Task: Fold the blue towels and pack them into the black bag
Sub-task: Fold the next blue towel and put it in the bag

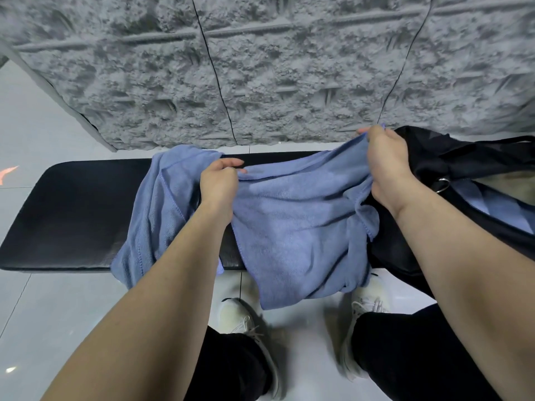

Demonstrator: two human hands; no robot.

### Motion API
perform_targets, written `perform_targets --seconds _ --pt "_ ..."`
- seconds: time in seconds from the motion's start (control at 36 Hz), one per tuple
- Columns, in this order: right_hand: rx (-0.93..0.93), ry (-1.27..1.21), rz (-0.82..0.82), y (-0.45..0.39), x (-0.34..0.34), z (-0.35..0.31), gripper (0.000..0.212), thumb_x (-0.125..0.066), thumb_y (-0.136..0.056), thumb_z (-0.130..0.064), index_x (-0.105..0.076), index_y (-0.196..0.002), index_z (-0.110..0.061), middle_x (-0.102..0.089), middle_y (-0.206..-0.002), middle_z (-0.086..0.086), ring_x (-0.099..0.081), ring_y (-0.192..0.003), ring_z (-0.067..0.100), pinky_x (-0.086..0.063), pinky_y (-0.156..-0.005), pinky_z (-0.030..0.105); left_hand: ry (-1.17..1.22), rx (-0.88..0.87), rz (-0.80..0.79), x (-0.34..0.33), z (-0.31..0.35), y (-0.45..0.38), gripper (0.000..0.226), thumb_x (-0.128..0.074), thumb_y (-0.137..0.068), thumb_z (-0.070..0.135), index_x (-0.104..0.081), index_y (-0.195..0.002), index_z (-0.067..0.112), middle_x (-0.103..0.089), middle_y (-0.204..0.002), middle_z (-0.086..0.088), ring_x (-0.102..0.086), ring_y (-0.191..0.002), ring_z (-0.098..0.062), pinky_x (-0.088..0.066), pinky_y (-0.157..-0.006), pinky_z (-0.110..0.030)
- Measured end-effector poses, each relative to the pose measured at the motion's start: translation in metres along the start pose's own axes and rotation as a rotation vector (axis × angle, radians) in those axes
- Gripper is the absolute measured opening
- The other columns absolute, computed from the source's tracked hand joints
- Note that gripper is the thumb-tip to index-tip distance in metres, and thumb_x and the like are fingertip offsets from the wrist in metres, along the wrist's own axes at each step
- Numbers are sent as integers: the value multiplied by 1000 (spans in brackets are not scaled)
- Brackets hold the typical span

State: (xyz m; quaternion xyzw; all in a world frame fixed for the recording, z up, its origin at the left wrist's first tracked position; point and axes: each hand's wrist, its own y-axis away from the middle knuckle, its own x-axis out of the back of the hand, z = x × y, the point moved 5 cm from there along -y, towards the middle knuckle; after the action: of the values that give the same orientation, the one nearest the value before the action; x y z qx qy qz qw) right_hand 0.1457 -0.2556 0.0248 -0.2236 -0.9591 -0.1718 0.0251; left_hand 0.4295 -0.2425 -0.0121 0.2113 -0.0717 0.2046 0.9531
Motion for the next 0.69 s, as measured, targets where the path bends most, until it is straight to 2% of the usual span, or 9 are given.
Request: perform_targets --seconds 0.14,0.19,0.25,0.33,0.36,0.42,0.5,0.56,0.69 --pt "77 37 -78 3 -8 -2 20 -52 -95 -27 -71 -96 -20 -43 -80 -5 -43 -78 10 -38 -72 26 53 63 -53 -6 -6 2 19 -60 -93 12 -71 -88 27 -70 -100 -3 -63 -111 -28 -52 -99 -45" --pt "116 64 -108 3 -12 -2 20 -54 -96 -28 -72 -98 -20 -41 -78 -6 -42 -80 10 -36 -71 26 64 80 -80 -10 -7 3 10 -63 -94 17 -70 -94 24 -70 -96 2 -64 -106 -22 -52 -97 -38" --pt "149 102 -129 4 -15 -2 21 -52 -100 -28 -72 -99 -23 -51 -86 -3 -45 -84 8 -38 -68 23 78 128 -97 -13 -8 3 2 -67 -93 23 -69 -94 23 -69 -96 5 -62 -105 -17 -50 -97 -35" --pt "141 98 -111 0 -15 0 27 -52 -100 -29 -70 -110 -12 -65 -105 18 -47 -86 10 -40 -71 25 94 224 -99 -14 -11 1 11 -71 -87 38 -67 -91 28 -68 -113 2 -59 -113 -20 -47 -103 -43" --pt "123 88 -108 -1 -15 2 27 -51 -100 -28 -67 -114 -11 -66 -105 14 -49 -85 9 -41 -74 25 96 241 -100 -14 -10 1 16 -72 -84 42 -67 -91 29 -66 -117 2 -58 -115 -21 -46 -103 -45" --pt "88 72 -104 -6 -15 7 14 -48 -100 -25 -60 -103 -17 -56 -84 -4 -47 -74 5 -40 -71 22 97 251 -108 -15 -12 -6 32 -75 -73 47 -71 -97 26 -68 -116 -1 -59 -116 -25 -46 -102 -48" --pt "66 87 -60 -14 -16 12 21 -45 -99 -20 -38 -79 -21 -34 -70 -6 -30 -61 8 -30 -49 15 67 149 -34 -15 -9 -12 21 -70 -83 35 -67 -90 15 -70 -93 -4 -62 -90 -21 -53 -83 -34" --pt "73 106 -34 -16 -17 12 25 -46 -97 -18 -34 -75 -23 -33 -68 -6 -29 -59 7 -28 -44 12 -25 30 45 -14 -4 -14 19 -65 -89 25 -56 -75 16 -52 -68 1 -45 -66 -14 -39 -62 -27" --pt "56 147 -76 -17 -22 17 25 -50 -96 -24 -36 -76 -25 -35 -65 -8 -32 -54 6 -28 -48 15 -307 -123 50 -18 -3 -22 23 -63 -89 24 -53 -68 22 -52 -62 7 -45 -60 -11 -36 -56 -27"
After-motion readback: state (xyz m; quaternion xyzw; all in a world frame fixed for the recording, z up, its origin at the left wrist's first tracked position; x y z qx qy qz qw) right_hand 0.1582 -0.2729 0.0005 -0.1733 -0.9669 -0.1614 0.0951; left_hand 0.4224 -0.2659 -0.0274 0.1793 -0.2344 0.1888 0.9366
